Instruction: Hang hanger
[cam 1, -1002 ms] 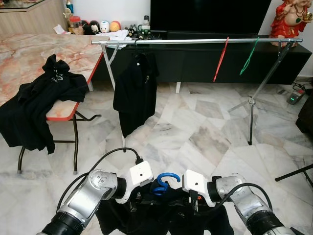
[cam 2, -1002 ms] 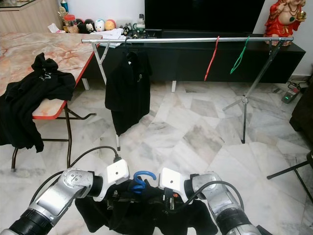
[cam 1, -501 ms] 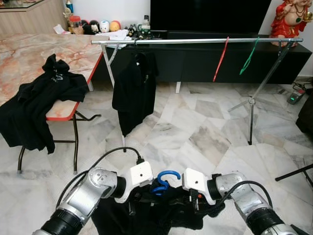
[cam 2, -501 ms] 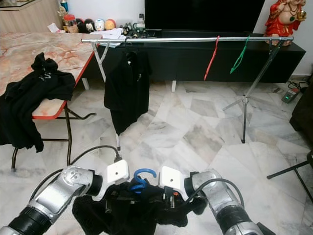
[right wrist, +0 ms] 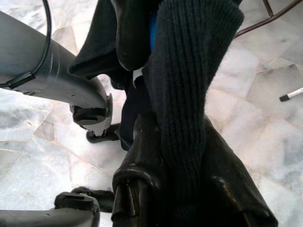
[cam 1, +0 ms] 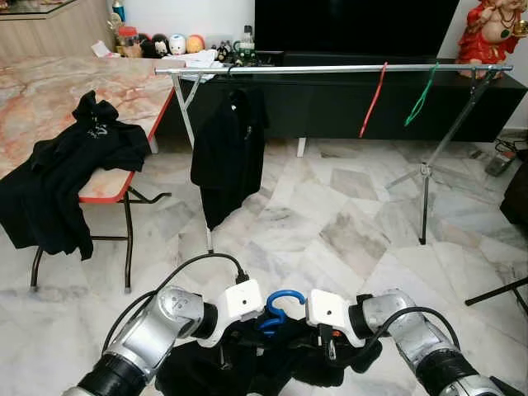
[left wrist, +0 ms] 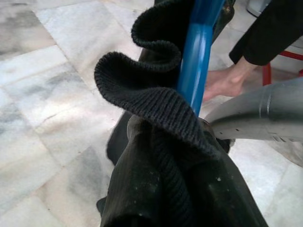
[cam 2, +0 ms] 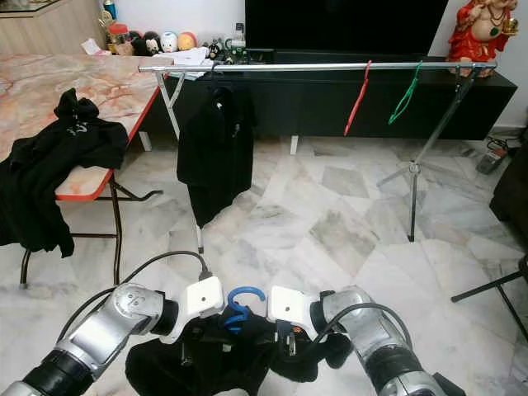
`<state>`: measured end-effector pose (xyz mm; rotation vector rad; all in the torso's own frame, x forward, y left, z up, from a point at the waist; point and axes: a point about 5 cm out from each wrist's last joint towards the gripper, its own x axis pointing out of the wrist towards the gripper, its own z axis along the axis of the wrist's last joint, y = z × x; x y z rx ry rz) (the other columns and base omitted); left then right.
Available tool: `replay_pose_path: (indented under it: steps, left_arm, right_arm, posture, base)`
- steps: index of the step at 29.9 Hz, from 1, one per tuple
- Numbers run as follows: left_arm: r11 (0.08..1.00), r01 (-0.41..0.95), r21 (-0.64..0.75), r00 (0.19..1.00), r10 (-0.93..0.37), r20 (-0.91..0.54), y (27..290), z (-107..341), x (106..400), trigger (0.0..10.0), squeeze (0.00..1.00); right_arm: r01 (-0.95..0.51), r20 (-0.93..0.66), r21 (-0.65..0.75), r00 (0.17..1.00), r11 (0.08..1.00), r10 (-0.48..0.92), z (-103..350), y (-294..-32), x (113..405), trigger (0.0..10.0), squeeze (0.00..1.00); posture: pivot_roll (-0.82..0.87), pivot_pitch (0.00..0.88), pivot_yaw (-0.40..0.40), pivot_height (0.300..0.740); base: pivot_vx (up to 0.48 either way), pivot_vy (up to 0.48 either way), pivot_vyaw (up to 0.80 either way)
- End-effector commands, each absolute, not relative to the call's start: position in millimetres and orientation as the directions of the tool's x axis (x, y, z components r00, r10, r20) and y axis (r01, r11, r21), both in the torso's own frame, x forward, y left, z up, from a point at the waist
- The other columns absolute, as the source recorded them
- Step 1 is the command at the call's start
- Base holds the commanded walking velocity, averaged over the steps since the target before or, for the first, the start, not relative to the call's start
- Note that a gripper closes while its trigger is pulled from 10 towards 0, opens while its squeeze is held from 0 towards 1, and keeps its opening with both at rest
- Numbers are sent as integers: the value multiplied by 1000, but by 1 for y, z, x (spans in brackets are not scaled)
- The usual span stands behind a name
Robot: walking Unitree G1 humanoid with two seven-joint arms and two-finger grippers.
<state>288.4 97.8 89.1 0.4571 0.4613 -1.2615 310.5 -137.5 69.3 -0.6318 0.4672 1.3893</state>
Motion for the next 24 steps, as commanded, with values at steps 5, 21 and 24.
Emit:
replay_pose_path:
  steps: [5, 21, 24]
  left_arm:
    - [402, 906, 135, 401, -710, -578, 114, 90, 303, 0, 0]
    - [333, 936, 113, 341, -777, -530, 111, 95, 297, 0, 0]
    - [300, 946, 125, 318, -776, -545, 112, 91, 295, 0, 0]
  right_arm:
    - [-990, -648, -129, 133, 64, 750, 66, -137, 309, 0, 0]
    - [-996, -632, -75, 81, 43, 771, 67, -137, 307, 10000, 1000]
    - [-998, -636, -62, 54, 19, 770, 66, -138, 305, 10000, 1000]
  posture:
    - [94, 96, -12, 740]
    - [93, 100, -15, 740]
    - [93, 101, -16, 740]
  base:
    - [0, 0, 0]
    - [0, 0, 0]
    - [0, 0, 0]
